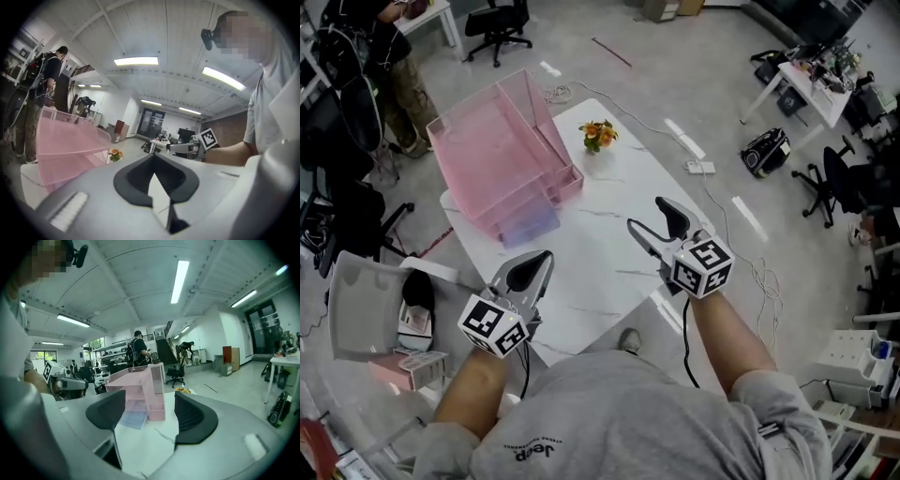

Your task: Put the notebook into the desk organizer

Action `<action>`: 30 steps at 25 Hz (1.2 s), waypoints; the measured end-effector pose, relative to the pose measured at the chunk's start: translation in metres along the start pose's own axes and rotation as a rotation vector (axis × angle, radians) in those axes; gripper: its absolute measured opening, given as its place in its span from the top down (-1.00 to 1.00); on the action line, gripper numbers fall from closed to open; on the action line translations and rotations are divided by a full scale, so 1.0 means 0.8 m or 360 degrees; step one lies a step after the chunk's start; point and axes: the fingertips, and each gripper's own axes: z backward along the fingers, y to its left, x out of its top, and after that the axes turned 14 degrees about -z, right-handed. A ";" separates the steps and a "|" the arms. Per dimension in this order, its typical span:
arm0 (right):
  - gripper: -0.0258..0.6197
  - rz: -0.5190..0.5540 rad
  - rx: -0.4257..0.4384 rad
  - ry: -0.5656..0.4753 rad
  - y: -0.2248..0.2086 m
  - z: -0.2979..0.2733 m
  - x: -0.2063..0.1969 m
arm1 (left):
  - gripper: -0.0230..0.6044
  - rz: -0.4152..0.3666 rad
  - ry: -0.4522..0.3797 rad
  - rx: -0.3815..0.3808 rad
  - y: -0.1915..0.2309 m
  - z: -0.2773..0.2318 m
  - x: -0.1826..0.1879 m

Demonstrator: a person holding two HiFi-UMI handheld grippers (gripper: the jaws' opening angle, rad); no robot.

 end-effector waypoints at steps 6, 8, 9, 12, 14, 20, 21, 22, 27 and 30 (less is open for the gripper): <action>0.18 0.0010 -0.0126 -0.0148 -0.032 0.121 0.038 | 0.75 -0.0100 -0.0065 -0.0139 -0.056 -0.073 0.059; 0.34 0.0011 -0.0172 -0.0184 -0.042 0.156 0.043 | 0.75 -0.0125 -0.0076 -0.0196 -0.077 -0.094 0.070; 0.43 0.0012 -0.0193 -0.0196 -0.047 0.172 0.045 | 0.75 -0.0134 -0.0081 -0.0222 -0.087 -0.103 0.074; 0.65 0.0013 -0.0235 -0.0218 -0.062 0.212 0.051 | 0.75 -0.0161 -0.0089 -0.0282 -0.117 -0.126 0.083; 0.78 0.0009 -0.0257 -0.0241 -0.068 0.237 0.056 | 0.75 -0.0169 -0.0095 -0.0309 -0.135 -0.136 0.089; 0.92 0.0017 -0.0267 -0.0301 -0.071 0.294 0.068 | 0.75 -0.0173 -0.0118 -0.0363 -0.168 -0.150 0.103; 0.92 0.0020 -0.0275 -0.0309 -0.072 0.301 0.070 | 0.75 -0.0176 -0.0123 -0.0367 -0.172 -0.151 0.105; 0.92 0.0023 -0.0285 -0.0315 -0.074 0.307 0.071 | 0.75 -0.0180 -0.0127 -0.0370 -0.175 -0.151 0.107; 0.92 0.0033 -0.0300 -0.0335 -0.075 0.326 0.073 | 0.75 -0.0215 -0.0136 -0.0374 -0.185 -0.151 0.114; 0.92 0.0044 -0.0299 -0.0337 -0.075 0.330 0.074 | 0.75 -0.0223 -0.0140 -0.0376 -0.188 -0.150 0.117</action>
